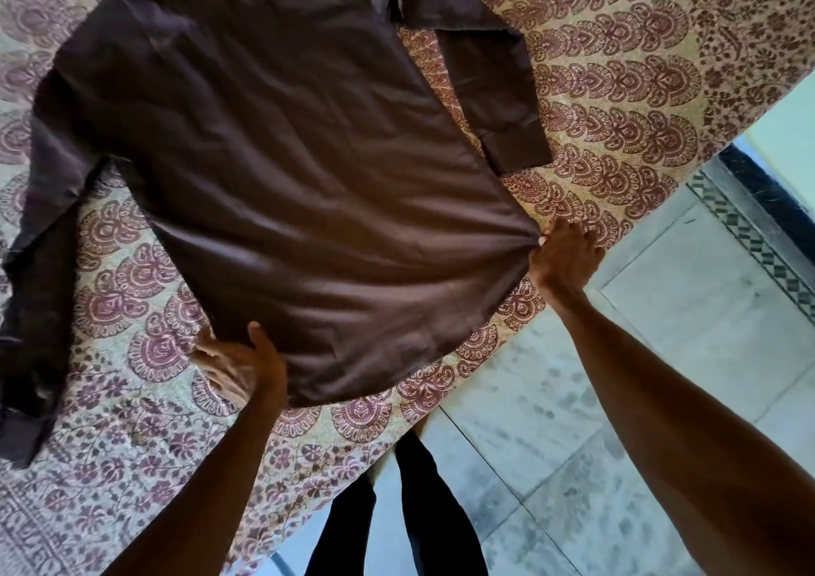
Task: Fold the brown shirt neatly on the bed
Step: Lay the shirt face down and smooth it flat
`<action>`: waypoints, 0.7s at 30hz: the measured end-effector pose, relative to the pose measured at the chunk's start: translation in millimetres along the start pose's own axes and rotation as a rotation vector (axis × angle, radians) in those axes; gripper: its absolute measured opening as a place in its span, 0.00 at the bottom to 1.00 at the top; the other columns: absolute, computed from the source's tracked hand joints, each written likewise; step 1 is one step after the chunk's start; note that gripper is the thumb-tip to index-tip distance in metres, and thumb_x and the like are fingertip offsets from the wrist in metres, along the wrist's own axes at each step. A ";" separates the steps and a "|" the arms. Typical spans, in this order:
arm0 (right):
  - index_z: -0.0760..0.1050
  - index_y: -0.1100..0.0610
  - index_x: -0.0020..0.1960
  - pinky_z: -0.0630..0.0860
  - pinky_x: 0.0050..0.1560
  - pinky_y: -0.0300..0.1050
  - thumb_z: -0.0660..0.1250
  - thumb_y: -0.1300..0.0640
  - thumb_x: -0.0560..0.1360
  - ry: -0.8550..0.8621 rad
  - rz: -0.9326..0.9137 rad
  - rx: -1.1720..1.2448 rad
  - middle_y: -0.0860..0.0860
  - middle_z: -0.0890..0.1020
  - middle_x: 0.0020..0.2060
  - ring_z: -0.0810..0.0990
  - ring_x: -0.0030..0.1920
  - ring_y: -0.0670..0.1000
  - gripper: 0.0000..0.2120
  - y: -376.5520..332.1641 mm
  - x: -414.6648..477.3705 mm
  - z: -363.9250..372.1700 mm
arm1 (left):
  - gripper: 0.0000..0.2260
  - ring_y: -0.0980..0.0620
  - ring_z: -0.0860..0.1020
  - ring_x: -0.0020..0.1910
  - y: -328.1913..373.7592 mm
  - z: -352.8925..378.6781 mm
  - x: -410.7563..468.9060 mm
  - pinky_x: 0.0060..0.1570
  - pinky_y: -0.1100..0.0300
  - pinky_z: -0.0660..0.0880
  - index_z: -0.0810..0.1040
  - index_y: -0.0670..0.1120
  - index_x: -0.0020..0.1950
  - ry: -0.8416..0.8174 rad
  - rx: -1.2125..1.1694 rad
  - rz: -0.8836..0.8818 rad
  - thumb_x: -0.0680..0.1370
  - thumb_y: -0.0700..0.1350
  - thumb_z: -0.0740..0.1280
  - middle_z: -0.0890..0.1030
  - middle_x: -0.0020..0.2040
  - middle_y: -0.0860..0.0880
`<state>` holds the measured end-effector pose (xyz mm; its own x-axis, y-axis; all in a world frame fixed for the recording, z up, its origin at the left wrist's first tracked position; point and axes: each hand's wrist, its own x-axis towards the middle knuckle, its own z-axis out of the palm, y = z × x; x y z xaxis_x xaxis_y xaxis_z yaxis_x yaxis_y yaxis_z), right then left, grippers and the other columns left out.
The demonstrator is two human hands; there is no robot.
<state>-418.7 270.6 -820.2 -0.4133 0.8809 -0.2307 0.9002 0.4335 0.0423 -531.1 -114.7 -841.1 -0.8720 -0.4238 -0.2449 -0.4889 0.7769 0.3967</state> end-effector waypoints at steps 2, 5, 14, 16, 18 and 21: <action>0.74 0.60 0.55 0.68 0.59 0.54 0.62 0.57 0.76 -0.006 0.009 -0.033 0.59 0.78 0.57 0.71 0.63 0.61 0.10 -2.8 -0.8 0.2 | 0.30 0.33 0.69 0.64 -6.3 -1.3 0.6 0.60 0.41 0.67 0.58 0.39 0.73 -0.043 -0.056 -0.149 0.79 0.55 0.62 0.65 0.68 0.34; 0.74 0.59 0.50 0.67 0.57 0.52 0.62 0.55 0.76 -0.007 -0.009 -0.060 0.59 0.79 0.54 0.71 0.61 0.61 0.08 -5.3 -2.0 0.2 | 0.23 0.33 0.73 0.62 -2.0 -3.7 -15.0 0.59 0.44 0.69 0.63 0.35 0.69 -0.159 -0.149 -0.222 0.82 0.51 0.60 0.72 0.64 0.32; 0.71 0.60 0.61 0.68 0.61 0.59 0.68 0.63 0.68 0.144 -0.165 -0.013 0.63 0.73 0.63 0.70 0.63 0.65 0.22 -30.6 -38.9 -4.5 | 0.22 0.40 0.76 0.56 7.0 3.0 -56.9 0.52 0.57 0.72 0.56 0.36 0.73 -0.136 -0.450 -0.159 0.83 0.44 0.57 0.70 0.65 0.34; 0.74 0.56 0.57 0.68 0.58 0.56 0.68 0.64 0.69 0.136 -0.304 0.092 0.60 0.77 0.58 0.73 0.59 0.63 0.17 -45.4 -59.4 -2.2 | 0.20 0.46 0.73 0.49 12.9 -0.3 -61.1 0.49 0.56 0.73 0.59 0.38 0.72 -0.049 -0.511 -0.156 0.83 0.47 0.56 0.72 0.56 0.41; 0.76 0.54 0.56 0.69 0.55 0.54 0.68 0.59 0.72 0.029 -0.421 0.192 0.57 0.79 0.55 0.74 0.57 0.61 0.12 -63.7 -85.7 1.3 | 0.15 0.48 0.73 0.42 14.0 -3.0 -59.3 0.45 0.54 0.74 0.68 0.41 0.64 0.033 -0.547 -0.164 0.84 0.50 0.54 0.73 0.47 0.47; 0.76 0.51 0.58 0.71 0.54 0.53 0.65 0.54 0.75 -0.116 -0.582 0.230 0.54 0.79 0.56 0.75 0.57 0.59 0.12 -89.4 -130.4 11.8 | 0.14 0.48 0.74 0.38 8.4 -10.4 -54.3 0.38 0.63 0.72 0.73 0.40 0.51 0.065 -0.623 -0.206 0.83 0.47 0.53 0.76 0.41 0.44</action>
<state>-443.6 114.7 -805.3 -0.8379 0.4813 -0.2574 0.5443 0.7718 -0.3288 -488.1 -90.0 -815.2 -0.7494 -0.5774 -0.3240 -0.5501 0.2706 0.7901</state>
